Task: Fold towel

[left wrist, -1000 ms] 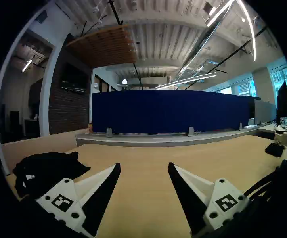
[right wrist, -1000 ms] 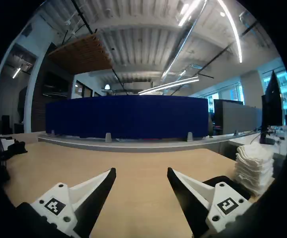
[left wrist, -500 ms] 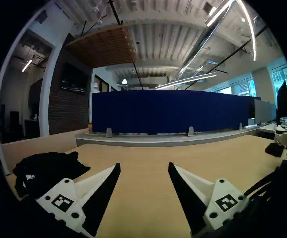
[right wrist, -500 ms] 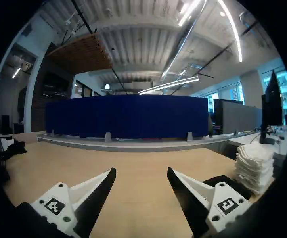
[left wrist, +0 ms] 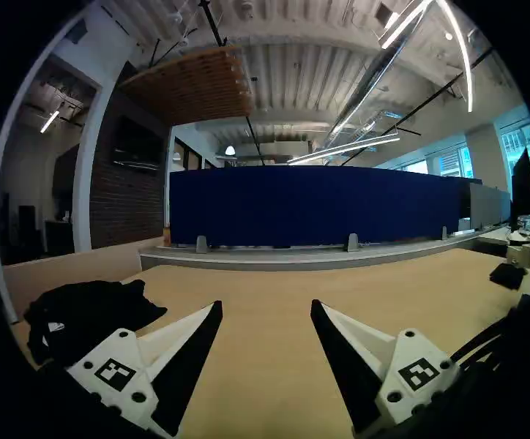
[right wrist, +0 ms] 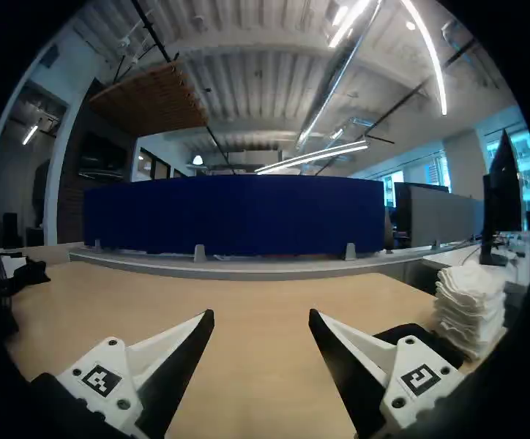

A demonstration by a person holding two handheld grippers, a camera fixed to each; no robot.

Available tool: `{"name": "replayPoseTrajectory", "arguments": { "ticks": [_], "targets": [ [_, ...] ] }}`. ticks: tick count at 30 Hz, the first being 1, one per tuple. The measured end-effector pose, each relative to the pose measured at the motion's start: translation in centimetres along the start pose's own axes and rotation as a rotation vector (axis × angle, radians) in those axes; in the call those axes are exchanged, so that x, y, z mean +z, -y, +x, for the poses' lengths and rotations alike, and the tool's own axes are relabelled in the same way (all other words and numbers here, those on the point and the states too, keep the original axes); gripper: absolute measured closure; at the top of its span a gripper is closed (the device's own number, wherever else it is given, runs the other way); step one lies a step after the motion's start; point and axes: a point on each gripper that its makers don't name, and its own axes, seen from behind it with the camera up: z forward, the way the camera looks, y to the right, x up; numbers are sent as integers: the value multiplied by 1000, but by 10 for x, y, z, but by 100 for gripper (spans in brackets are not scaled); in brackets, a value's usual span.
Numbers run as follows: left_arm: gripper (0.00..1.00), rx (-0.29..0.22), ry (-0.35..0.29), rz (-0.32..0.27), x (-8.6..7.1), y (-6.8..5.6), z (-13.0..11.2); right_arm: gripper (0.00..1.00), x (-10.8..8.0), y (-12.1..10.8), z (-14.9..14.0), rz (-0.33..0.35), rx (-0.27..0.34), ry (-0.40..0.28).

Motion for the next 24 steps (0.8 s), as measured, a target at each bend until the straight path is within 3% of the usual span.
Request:
{"name": "replayPoseTrajectory", "arguments": {
  "ticks": [24],
  "targets": [
    [11,-2,1,0,2,1,-1,0,1,1,-1,0,1,0]
  ]
}}
